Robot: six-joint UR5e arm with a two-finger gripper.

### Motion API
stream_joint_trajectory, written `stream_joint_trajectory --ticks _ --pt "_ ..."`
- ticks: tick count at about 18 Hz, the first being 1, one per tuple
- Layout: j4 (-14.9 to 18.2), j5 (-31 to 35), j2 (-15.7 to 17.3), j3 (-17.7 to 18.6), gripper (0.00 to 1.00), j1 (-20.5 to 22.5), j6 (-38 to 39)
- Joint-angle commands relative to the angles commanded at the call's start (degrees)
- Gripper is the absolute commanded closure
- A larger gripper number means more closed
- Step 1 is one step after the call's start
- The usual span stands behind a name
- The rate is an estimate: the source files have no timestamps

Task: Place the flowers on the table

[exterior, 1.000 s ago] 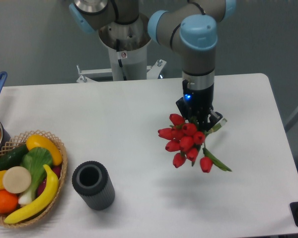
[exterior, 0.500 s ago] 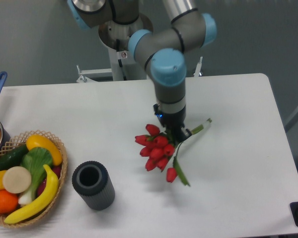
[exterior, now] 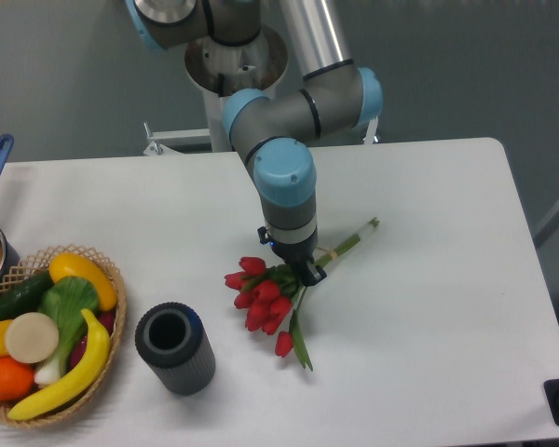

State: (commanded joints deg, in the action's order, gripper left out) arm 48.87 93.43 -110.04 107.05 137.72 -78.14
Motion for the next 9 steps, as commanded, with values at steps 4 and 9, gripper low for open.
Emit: stream_joint_trajectory --ticks 4,9 --pt "-0.09 -0.53 0.7 -0.88 0.0 0.17 0.0" --pt "-0.35 -1.05 5.09 -3.42 0.0 1.66 0.44"
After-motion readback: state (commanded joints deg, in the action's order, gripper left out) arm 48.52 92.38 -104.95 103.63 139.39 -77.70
